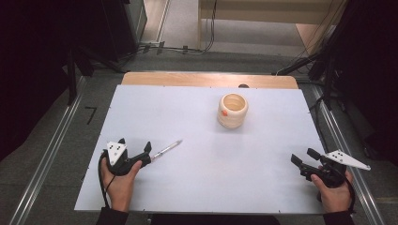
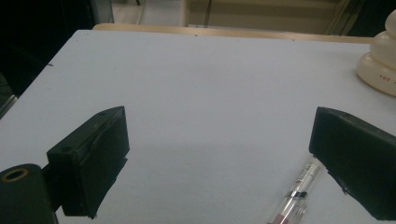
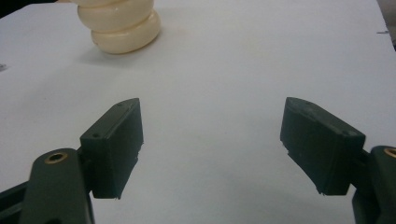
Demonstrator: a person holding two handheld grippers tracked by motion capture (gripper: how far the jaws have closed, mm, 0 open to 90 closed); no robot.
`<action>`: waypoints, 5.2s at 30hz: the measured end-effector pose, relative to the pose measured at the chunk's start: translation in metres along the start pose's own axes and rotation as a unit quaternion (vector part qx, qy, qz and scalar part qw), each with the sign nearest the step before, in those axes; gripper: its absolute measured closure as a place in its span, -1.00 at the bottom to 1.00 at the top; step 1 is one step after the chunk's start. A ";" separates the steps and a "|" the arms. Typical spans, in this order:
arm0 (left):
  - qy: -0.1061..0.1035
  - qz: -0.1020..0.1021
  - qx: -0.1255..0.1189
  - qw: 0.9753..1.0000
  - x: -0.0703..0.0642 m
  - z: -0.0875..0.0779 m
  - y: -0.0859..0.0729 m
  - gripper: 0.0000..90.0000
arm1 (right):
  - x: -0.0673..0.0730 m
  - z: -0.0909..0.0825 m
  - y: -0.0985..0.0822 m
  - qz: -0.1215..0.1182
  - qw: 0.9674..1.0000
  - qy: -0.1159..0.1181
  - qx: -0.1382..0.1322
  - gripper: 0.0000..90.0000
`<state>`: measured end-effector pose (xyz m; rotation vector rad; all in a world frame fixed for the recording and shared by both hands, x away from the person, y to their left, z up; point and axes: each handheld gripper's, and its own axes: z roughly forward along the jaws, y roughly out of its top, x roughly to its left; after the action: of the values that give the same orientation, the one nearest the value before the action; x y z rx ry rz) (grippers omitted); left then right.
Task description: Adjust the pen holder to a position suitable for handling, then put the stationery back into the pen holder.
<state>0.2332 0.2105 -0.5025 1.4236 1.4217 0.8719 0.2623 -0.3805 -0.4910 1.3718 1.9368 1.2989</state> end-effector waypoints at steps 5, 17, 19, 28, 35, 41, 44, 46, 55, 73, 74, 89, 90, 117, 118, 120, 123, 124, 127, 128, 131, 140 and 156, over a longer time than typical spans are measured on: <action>0.002 0.001 -0.001 1.000 0.001 -0.001 0.000 -0.88 | 0.001 0.001 0.000 -0.001 1.000 0.000 0.000 -0.56; 0.002 0.001 -0.002 1.000 0.001 0.000 0.000 -0.88 | 0.001 0.002 0.000 -0.002 1.000 0.001 0.002 -0.56; 0.000 0.002 -0.001 1.000 0.000 0.000 0.000 -0.88 | 0.001 0.000 0.000 0.000 1.000 -0.001 0.000 -0.56; -0.001 0.006 0.001 1.000 -0.001 0.002 0.000 -0.88 | 0.000 -0.002 -0.001 0.001 1.000 -0.001 -0.001 -0.56; 0.002 0.001 0.001 1.000 0.002 -0.001 -0.001 -0.88 | 0.001 0.002 0.000 0.003 1.000 0.003 0.000 -0.56; 0.007 -0.001 0.000 1.000 0.006 -0.003 -0.001 -0.88 | 0.002 0.007 0.003 0.003 1.000 0.006 0.000 -0.56; 0.009 -0.001 -0.001 1.000 0.007 -0.004 -0.002 -0.88 | 0.002 0.008 0.004 0.001 1.000 0.007 0.000 -0.56; 0.011 -0.001 -0.002 1.000 0.006 -0.006 -0.002 -0.88 | 0.003 0.008 0.004 0.002 1.000 0.011 0.000 -0.56; 0.012 0.001 -0.002 1.000 0.006 -0.008 -0.002 -0.88 | 0.004 0.009 0.004 -0.002 1.000 0.012 0.000 -0.56; 0.007 0.002 0.000 1.000 0.005 -0.006 -0.002 -0.88 | 0.003 0.008 0.004 0.002 1.000 0.009 -0.001 -0.56; 0.007 0.002 0.000 1.000 0.005 -0.006 -0.002 -0.88 | 0.003 0.008 0.004 0.002 1.000 0.009 -0.001 -0.56; -0.001 0.005 -0.001 1.000 0.002 -0.008 -0.001 -0.88 | 0.005 0.008 0.004 -0.003 1.000 0.011 -0.001 -0.56; -0.003 0.007 -0.001 1.000 0.001 -0.008 0.000 -0.88 | 0.005 0.008 0.004 -0.003 1.000 0.011 -0.001 -0.56; -0.050 0.033 0.032 0.998 -0.018 0.004 0.004 -0.82 | 0.004 0.004 0.001 -0.005 1.000 0.007 0.002 -0.56; -0.050 0.034 0.032 0.998 -0.018 0.004 0.004 -0.79 | 0.004 0.005 0.001 -0.005 1.000 0.007 0.002 -0.56; -0.052 0.033 0.033 0.998 -0.019 0.005 0.004 -0.79 | 0.004 0.005 0.001 -0.007 1.000 0.008 0.002 -0.56; -0.058 0.035 0.035 0.997 -0.021 0.007 0.004 -0.78 | 0.004 0.005 0.001 -0.007 1.000 0.007 0.003 -0.56; -0.058 0.035 0.035 0.997 -0.021 0.007 0.004 -0.78 | 0.004 0.005 0.001 -0.007 1.000 0.008 0.003 -0.56; -0.060 0.040 0.041 0.997 -0.022 0.008 0.004 -0.77 | 0.005 0.005 0.001 -0.007 1.000 0.008 0.004 -0.56; -0.060 0.041 0.042 0.996 -0.023 0.008 0.005 -0.77 | 0.005 0.005 0.001 -0.007 1.000 0.008 0.005 -0.56; -0.060 0.042 0.040 0.996 -0.024 0.010 0.006 -0.76 | 0.005 0.005 0.001 -0.007 1.000 0.008 0.005 -0.56; -0.066 0.048 0.048 0.996 -0.027 0.015 0.007 -0.72 | 0.004 0.006 0.001 -0.008 1.000 0.007 0.007 -0.56; -0.078 0.068 0.069 0.992 -0.035 0.026 0.009 -0.63 | 0.005 0.007 0.000 -0.008 1.000 0.008 0.008 -0.56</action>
<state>0.2573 0.1736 -0.4987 1.6728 1.2991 0.7393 0.2660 -0.3732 -0.4931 1.3541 1.9689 1.2930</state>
